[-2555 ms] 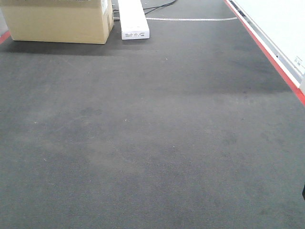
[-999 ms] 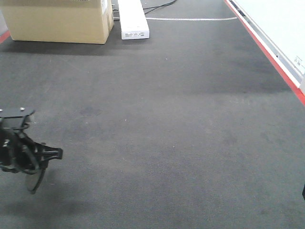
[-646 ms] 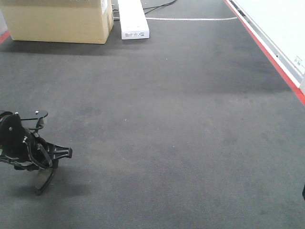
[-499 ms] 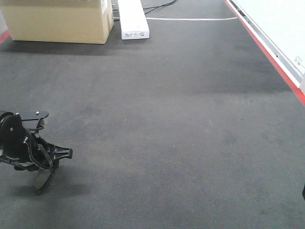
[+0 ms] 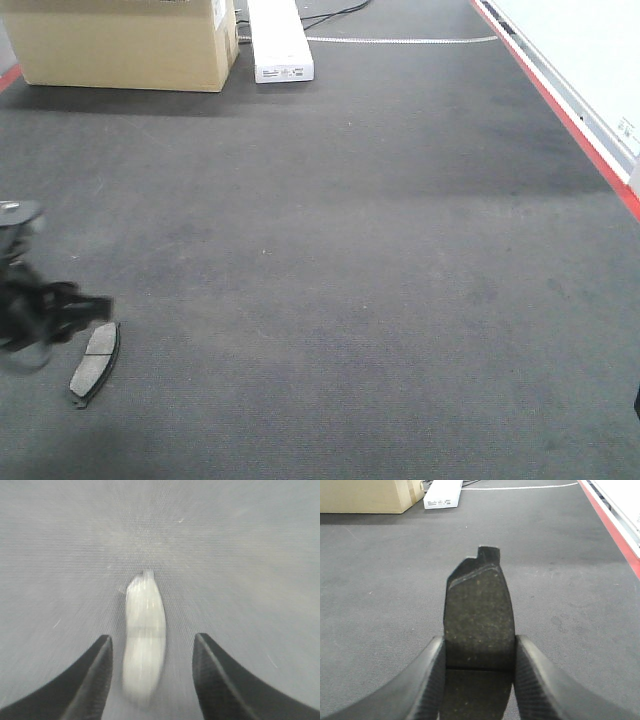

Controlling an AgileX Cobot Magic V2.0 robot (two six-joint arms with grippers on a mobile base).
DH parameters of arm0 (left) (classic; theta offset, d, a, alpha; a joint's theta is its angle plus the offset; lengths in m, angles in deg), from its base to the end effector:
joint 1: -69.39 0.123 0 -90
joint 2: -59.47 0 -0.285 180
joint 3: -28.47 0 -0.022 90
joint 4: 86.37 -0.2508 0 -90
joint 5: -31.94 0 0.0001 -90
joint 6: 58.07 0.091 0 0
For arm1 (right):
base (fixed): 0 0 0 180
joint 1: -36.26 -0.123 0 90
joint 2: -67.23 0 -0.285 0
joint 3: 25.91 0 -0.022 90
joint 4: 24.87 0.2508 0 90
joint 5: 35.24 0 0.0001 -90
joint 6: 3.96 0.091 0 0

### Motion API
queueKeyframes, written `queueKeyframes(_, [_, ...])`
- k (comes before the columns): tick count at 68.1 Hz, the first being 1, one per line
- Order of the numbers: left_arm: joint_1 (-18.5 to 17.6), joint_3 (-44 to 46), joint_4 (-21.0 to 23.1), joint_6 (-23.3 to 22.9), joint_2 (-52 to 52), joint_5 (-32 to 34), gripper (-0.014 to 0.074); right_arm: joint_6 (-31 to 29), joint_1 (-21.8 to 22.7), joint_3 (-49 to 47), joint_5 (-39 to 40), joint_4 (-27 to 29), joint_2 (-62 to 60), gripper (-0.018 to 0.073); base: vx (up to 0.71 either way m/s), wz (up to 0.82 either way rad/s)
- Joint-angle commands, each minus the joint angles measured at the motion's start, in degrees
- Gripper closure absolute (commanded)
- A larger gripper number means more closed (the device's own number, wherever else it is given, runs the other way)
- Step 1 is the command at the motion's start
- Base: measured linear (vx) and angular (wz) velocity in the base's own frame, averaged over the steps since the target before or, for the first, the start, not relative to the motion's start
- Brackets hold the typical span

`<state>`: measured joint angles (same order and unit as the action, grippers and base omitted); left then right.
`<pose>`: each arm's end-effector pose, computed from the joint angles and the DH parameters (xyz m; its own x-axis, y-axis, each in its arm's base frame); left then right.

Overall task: Move and align brake pads A on conveyor
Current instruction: 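Open the left gripper to release the pad on the belt, lift away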

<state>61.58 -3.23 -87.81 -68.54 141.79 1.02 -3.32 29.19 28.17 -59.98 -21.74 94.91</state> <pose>0.2500 -0.0331 0.2489 -0.8210 -0.0494 -0.5688 -0.0033 0.9966 -0.0818 0.0790 0.0119 0.2872 -0.2896 0.0253 -0.9568 -0.1274 0.9897 0.0647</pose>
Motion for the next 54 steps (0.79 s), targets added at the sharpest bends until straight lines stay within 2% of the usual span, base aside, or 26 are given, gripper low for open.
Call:
queueKeyframes(1, [-0.33, -3.28, 0.07, 0.06, -9.57, 4.23, 0.0245, -0.65, 0.22, -1.82, 5.77, -0.26, 0.51, 0.0566, 0.0, 0.0])
queueKeyframes(14, [-0.33, -13.81, 0.07, 1.07, -26.69, 8.0, 0.0245, -0.65, 0.22, -1.82, 5.77, -0.26, 0.51, 0.0566, 0.0, 0.0])
queueKeyframes(36, [-0.33, -23.98, 0.07, 1.07, -59.08, 7.78, 0.0245, -0.65, 0.22, -1.82, 5.77, -0.26, 0.51, 0.0566, 0.0, 0.0])
queueKeyframes(41, [-0.33, -25.66, 0.07, 1.07, -63.56, 6.9, 0.0245, -0.65, 0.22, -1.82, 5.77, -0.26, 0.51, 0.0566, 0.0, 0.0])
queueKeyframes(54, [-0.33, -26.94, 0.14, 1.07, -66.48, 10.89, 0.0245, -0.65, 0.22, -1.82, 5.77, -0.26, 0.51, 0.0566, 0.0, 0.0])
